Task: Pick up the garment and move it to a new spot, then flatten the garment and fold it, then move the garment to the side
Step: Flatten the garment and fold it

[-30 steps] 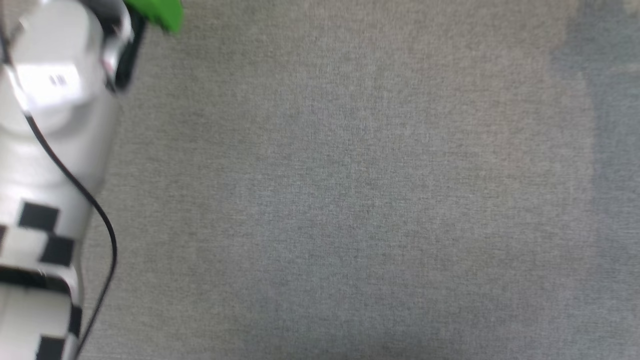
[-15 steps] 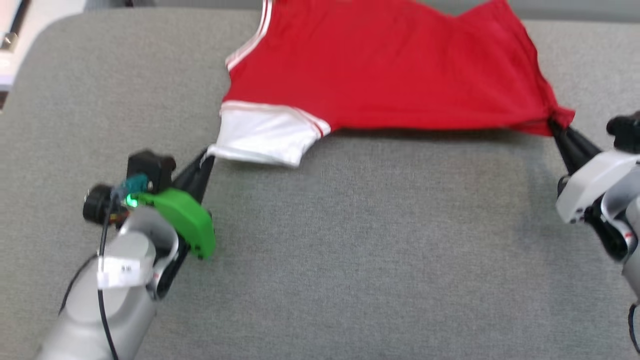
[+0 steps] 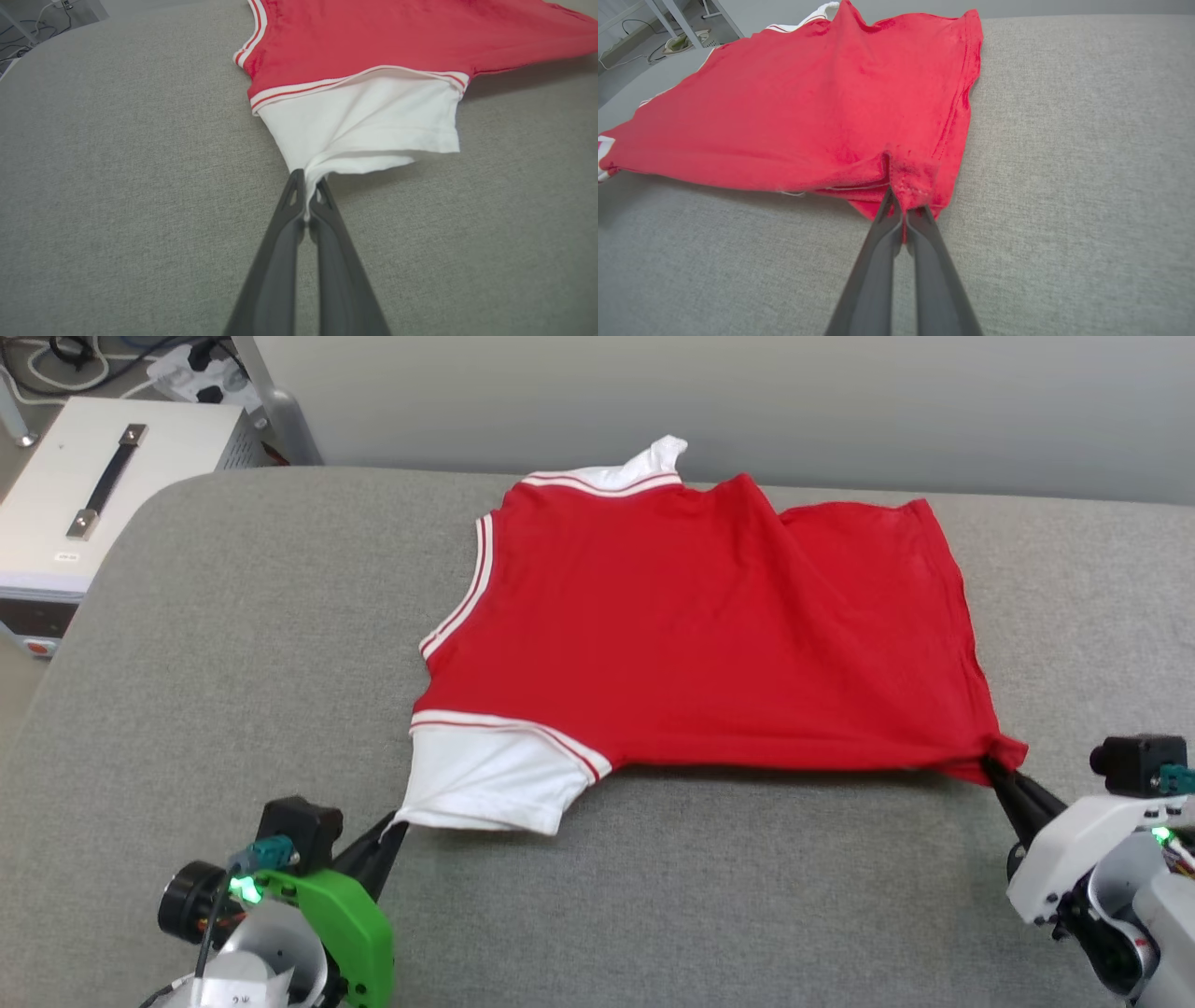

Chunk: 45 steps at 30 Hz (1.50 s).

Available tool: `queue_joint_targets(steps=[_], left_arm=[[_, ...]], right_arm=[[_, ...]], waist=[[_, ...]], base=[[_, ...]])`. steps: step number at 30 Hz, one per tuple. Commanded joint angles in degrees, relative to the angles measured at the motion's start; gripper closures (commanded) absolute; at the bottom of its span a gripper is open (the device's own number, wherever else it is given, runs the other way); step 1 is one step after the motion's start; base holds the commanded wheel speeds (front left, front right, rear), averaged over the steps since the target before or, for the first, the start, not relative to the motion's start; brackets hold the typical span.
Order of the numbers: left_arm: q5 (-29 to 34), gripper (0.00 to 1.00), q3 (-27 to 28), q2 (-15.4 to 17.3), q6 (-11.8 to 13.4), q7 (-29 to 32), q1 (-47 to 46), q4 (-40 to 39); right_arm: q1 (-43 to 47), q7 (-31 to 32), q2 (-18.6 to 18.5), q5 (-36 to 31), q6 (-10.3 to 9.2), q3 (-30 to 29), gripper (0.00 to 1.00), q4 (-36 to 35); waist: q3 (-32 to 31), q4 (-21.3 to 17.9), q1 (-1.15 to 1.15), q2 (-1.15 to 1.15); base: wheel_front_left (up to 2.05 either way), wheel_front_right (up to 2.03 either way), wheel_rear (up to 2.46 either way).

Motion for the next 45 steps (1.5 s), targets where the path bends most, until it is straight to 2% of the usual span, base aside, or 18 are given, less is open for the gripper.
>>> queue_joint_targets(steps=[1,12,19,25,34,41,45], left_arm=[[-0.6,1.0,-0.2,1.0,0.7,0.4,2.3,-1.4],[-3.0,1.0,-1.8,5.3,1.9,2.8,13.4,-10.7],[-6.1,1.0,-2.0,7.8,2.1,4.2,19.4,-14.9],[-7.0,1.0,-2.2,9.0,2.5,4.4,22.3,-17.4],[-5.9,1.0,-0.1,9.6,2.3,4.1,16.5,-18.8],[-4.2,1.0,0.5,7.8,2.7,6.6,7.9,-16.7],[-3.8,1.0,0.4,6.5,1.9,7.5,3.4,-13.7]], right_arm=[[2.2,0.5,-0.4,1.3,-0.47,-0.1,1.0,-0.8],[14.9,3.0,-4.2,6.8,-0.47,-3.0,1.0,-7.2],[22.9,6.2,-6.9,4.7,-0.47,-4.2,1.0,-12.9],[27.5,8.3,-6.9,2.0,-0.47,-7.4,1.0,-17.6],[28.2,11.7,-5.8,-1.6,-0.47,-14.2,1.0,-23.1],[25.6,16.6,-4.5,-4.6,-0.47,-16.7,1.0,-25.5],[22.5,18.8,-3.7,-6.4,-0.47,-17.1,1.0,-25.5]], waist=[[-2.8,-0.3,0.01,0.0],[-8.9,-0.9,0.01,0.0],[-10.8,-1.3,0.01,0.0],[-10.8,-1.4,0.01,0.0],[-8.7,-1.6,0.01,0.0],[-5.1,-2.5,0.01,0.0],[-2.4,-3.2,0.01,0.0]], base=[[0.0,0.0,0.0],[0.0,0.0,0.0],[0.0,0.0,0.0],[0.0,0.0,0.0],[0.0,0.0,0.0],[0.0,0.0,0.0],[0.0,0.0,0.0]])
